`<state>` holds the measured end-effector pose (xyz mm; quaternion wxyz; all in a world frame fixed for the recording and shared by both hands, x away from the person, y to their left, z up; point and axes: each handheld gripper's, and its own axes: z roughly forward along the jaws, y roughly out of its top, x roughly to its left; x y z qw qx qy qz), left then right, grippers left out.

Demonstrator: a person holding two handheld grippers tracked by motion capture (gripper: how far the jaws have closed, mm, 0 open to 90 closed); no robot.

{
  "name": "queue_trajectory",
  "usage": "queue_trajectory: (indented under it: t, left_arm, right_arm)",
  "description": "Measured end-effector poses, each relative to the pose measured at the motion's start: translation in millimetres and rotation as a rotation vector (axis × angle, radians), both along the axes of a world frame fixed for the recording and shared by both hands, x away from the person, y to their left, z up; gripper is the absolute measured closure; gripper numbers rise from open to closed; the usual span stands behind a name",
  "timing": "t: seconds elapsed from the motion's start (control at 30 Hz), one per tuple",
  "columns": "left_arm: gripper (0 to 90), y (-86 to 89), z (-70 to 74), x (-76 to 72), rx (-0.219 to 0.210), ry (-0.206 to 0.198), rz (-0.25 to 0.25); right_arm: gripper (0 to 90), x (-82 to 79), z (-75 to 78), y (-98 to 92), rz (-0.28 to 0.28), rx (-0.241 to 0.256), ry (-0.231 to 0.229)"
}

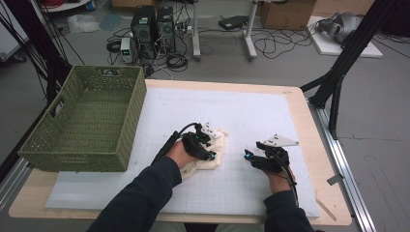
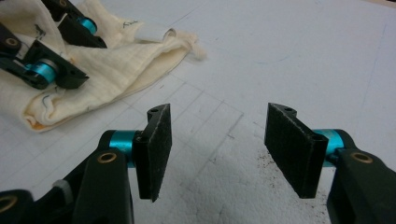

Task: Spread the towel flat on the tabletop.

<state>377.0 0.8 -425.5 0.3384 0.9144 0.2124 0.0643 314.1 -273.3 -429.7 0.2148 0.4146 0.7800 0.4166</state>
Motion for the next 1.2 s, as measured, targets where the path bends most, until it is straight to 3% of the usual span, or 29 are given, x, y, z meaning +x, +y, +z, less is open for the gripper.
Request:
queue_trajectory:
  t: [0.03,0.1,0.43,0.53,0.67,0.87,1.1,1.2]
  left_arm:
    - [71.1,0.6,1.0,-0.3,-0.01,-0.004,-0.001]
    - [75.1,4.3,6.5,0.3,-0.048,-0.003,-0.001]
    - [77.4,33.1,35.1,0.8,-0.306,-0.018,0.038]
    - [77.5,34.9,37.8,-0.2,-0.326,-0.033,0.041]
    - [78.6,32.6,37.2,-1.6,-0.325,-0.037,0.022]
    - [78.6,29.2,36.4,-3.4,-0.33,-0.043,0.003]
    - [78.6,26.1,36.6,-5.6,-0.35,-0.046,-0.025]
    - [78.1,24.3,35.9,-6.3,-0.351,-0.043,-0.031]
  right_arm:
    - [41.0,-0.1,0.0,-0.1,0.001,0.0,-0.001]
    - [40.9,-0.1,0.1,-0.6,0.001,0.002,-0.003]
    - [37.1,2.4,-4.7,7.1,0.014,0.012,0.029]
    - [32.0,5.2,-2.3,14.3,0.044,0.075,0.042]
    - [28.7,7.0,5.8,22.9,0.051,0.119,0.006]
    - [50.4,12.5,11.8,29.9,0.118,0.199,-0.003]
    - [58.1,19.0,11.8,37.9,0.166,0.224,0.009]
    - [75.8,19.3,11.7,40.7,0.218,0.239,0.007]
